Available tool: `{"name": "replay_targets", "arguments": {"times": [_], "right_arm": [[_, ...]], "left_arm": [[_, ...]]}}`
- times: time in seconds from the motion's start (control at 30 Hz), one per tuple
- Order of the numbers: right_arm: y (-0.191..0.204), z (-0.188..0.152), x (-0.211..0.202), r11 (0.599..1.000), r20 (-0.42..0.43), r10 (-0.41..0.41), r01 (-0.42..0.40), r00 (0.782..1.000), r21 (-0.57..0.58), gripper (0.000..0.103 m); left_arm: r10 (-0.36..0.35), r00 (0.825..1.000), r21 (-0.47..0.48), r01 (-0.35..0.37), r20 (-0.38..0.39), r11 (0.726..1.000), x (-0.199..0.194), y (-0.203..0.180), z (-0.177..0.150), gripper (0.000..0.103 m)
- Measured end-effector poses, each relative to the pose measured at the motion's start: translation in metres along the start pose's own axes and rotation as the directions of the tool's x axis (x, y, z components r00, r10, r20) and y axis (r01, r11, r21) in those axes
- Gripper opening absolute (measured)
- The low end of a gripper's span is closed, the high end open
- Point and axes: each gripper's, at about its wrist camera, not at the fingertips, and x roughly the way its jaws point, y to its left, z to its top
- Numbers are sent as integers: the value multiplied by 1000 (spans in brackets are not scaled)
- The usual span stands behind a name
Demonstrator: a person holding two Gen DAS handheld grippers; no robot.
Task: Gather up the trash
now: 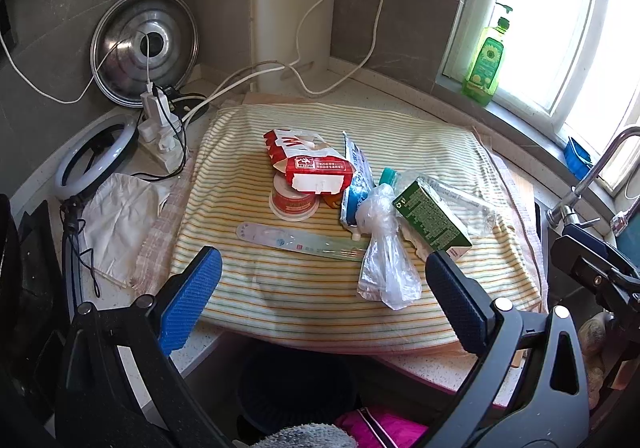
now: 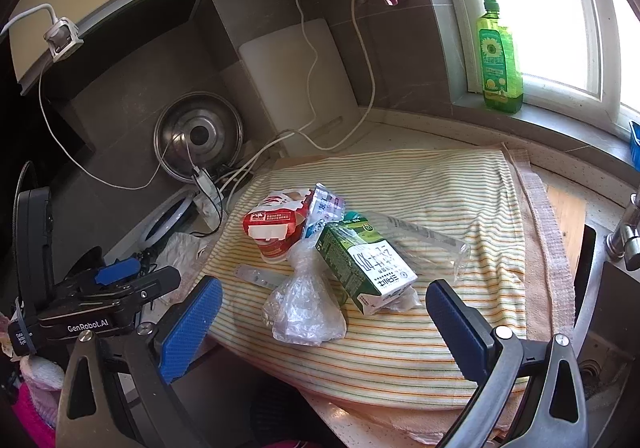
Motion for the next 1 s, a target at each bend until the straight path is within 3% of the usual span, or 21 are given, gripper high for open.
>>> {"name": "replay_targets", "arguments": {"times": [1.0], "right_arm": [[3, -1, -2, 1000, -10, 18, -18, 1000, -2, 103]], "left_arm": [[-5, 1000, 3, 5, -8, 1000, 0, -5, 0, 103]]}}
